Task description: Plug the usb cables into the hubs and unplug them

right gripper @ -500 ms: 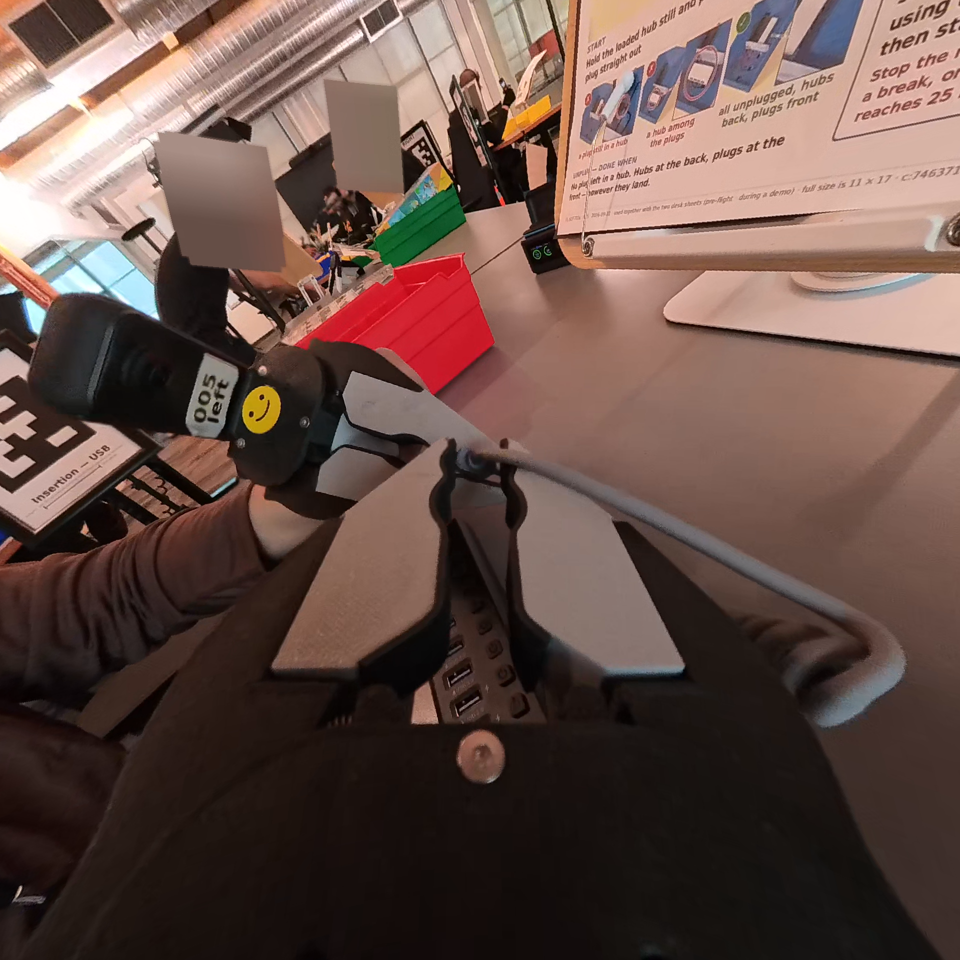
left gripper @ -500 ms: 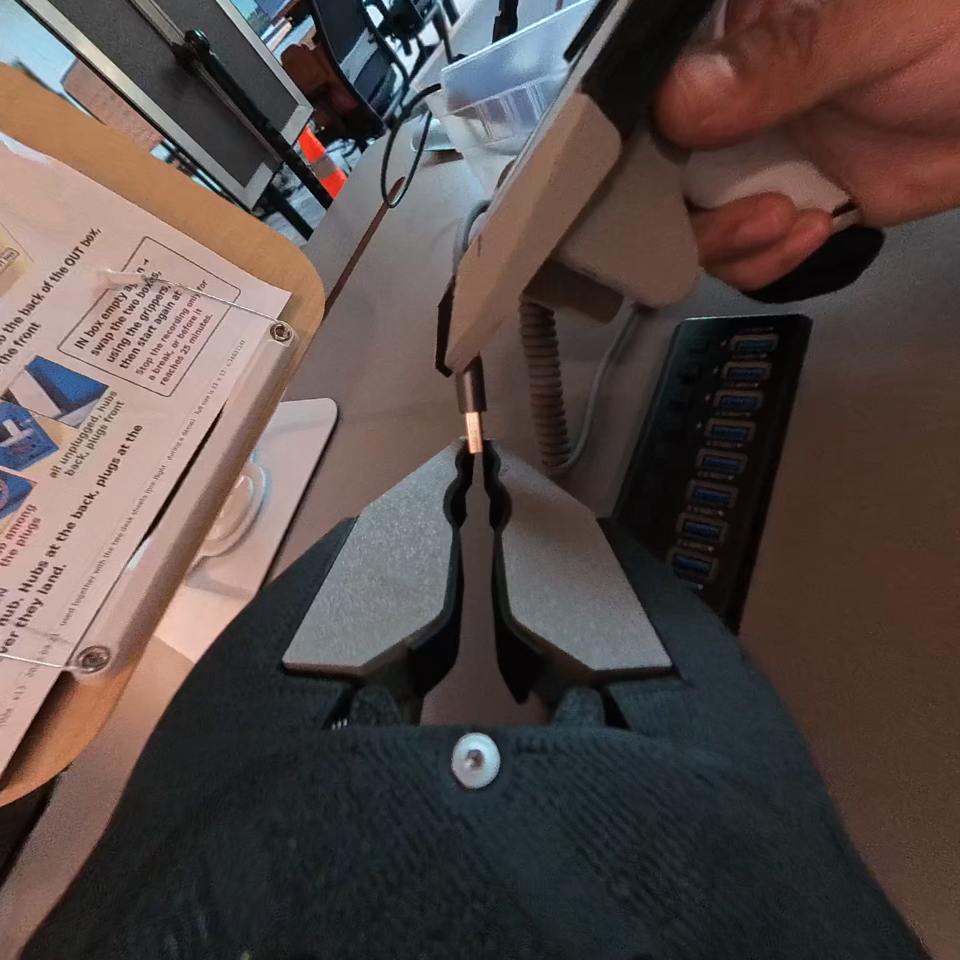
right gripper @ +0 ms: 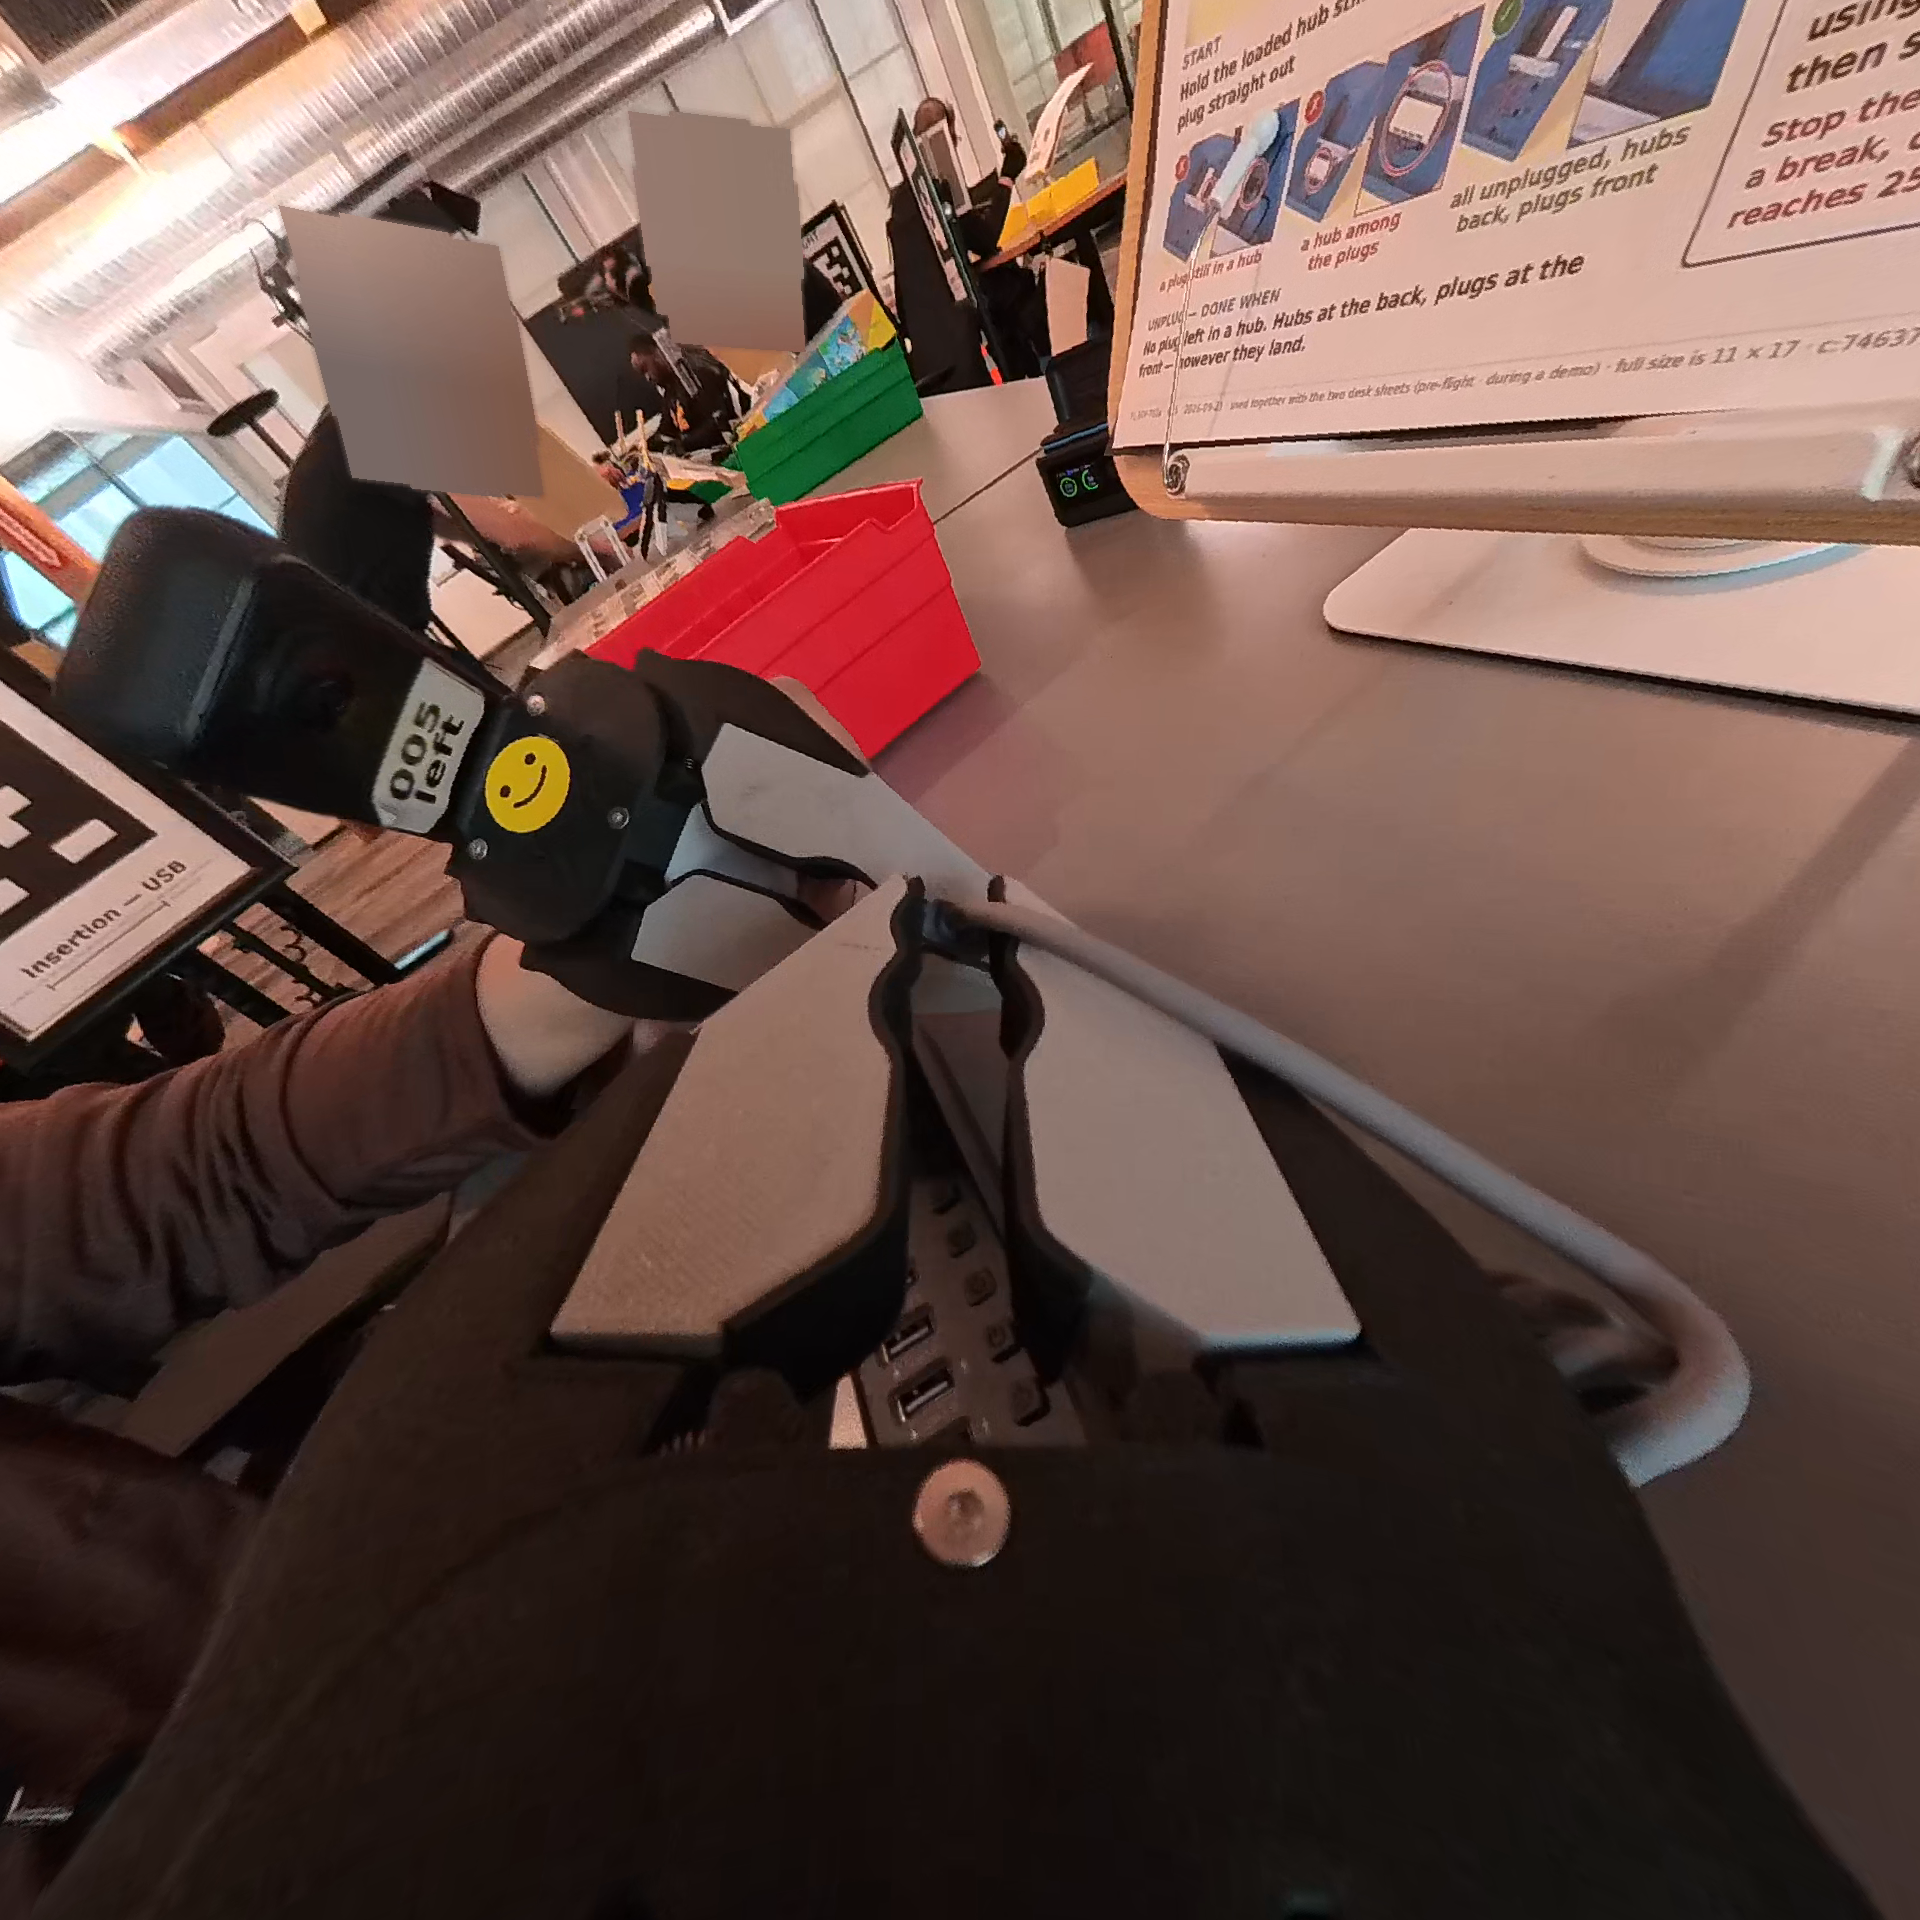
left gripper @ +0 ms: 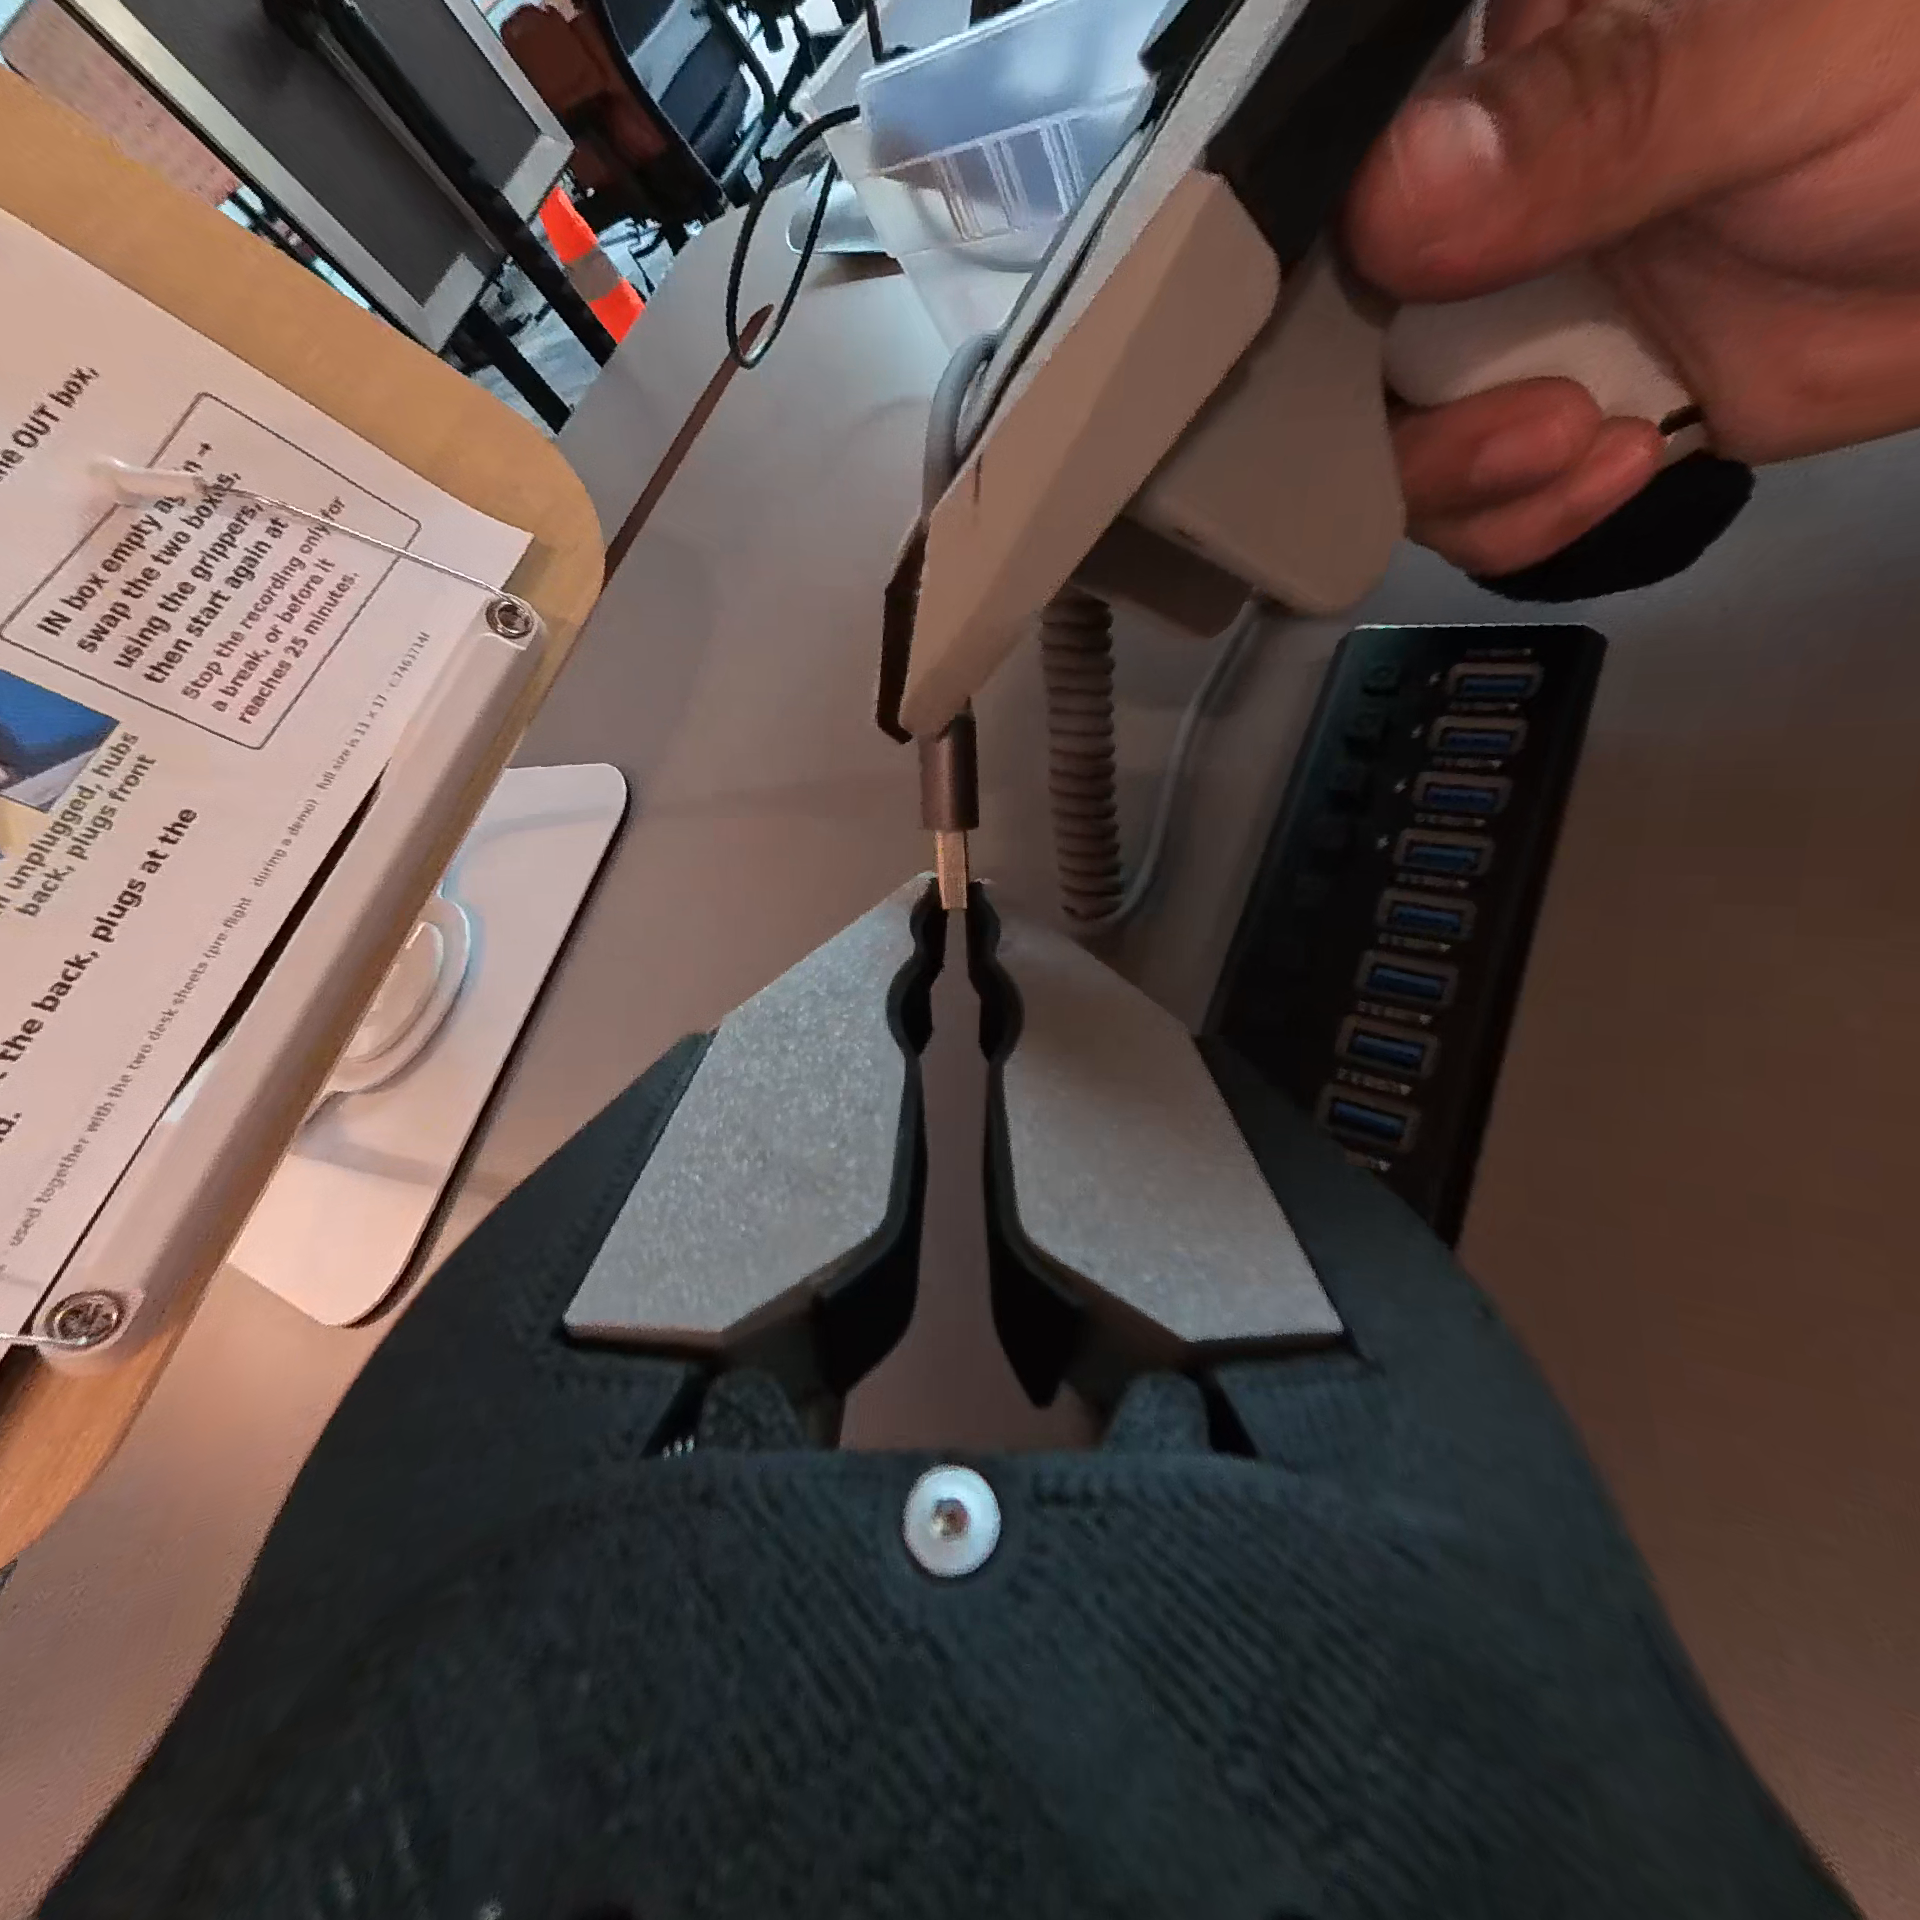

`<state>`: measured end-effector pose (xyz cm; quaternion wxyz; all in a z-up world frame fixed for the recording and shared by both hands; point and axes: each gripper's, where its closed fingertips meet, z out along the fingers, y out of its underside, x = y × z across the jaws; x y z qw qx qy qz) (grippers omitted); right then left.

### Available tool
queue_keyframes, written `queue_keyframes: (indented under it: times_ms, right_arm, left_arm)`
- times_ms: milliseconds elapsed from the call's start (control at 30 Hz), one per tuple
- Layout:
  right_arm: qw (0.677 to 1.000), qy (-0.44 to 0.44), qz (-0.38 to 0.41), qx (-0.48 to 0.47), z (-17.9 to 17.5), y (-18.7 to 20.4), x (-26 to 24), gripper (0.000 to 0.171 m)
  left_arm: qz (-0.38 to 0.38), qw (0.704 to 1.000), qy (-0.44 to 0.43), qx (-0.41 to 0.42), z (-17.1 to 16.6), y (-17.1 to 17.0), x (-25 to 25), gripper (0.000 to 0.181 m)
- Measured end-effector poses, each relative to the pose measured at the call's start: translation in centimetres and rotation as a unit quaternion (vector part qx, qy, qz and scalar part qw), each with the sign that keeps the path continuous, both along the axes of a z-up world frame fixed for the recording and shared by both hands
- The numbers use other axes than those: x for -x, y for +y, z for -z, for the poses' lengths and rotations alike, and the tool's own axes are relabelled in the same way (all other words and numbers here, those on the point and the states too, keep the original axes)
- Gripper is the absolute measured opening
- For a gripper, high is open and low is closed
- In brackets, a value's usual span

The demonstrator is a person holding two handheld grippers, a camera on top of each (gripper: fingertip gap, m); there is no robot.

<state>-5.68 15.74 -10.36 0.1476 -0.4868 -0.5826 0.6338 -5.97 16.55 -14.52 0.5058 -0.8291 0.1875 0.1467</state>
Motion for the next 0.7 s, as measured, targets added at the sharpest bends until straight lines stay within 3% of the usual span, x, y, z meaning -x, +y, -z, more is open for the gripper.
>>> queue_keyframes:
  times_ms: [700]
  right_arm:
    - [1.0, -0.002, 0.0, -0.008, 0.6, -0.1, 0.2, 0.003]
  left_arm:
    - [-0.014, 0.999, 0.042, 0.031, 1.0, -0.1, 0.4, 0.001]
